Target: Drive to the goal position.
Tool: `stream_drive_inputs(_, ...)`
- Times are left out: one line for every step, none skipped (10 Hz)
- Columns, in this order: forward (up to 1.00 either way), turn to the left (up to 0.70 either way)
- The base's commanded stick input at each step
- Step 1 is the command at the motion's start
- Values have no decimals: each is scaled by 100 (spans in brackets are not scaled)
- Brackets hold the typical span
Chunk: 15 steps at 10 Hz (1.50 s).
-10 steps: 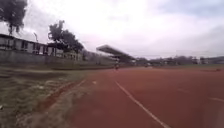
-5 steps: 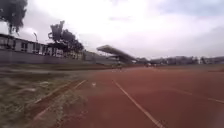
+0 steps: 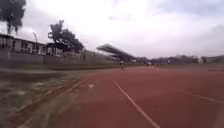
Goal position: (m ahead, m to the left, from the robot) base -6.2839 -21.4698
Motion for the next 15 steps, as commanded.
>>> stream_drive_inputs(70,0)
stream_drive_inputs(70,0)
stream_drive_inputs(70,0)
stream_drive_inputs(70,0)
stream_drive_inputs(70,0)
stream_drive_inputs(70,0)
stream_drive_inputs(70,0)
stream_drive_inputs(70,0)
stream_drive_inputs(43,0)
stream_drive_inputs(10,0)
stream_drive_inputs(0,0)
stream_drive_inputs(0,0)
stream_drive_inputs(0,0)
stream_drive_inputs(0,0)
stream_drive_inputs(0,0)
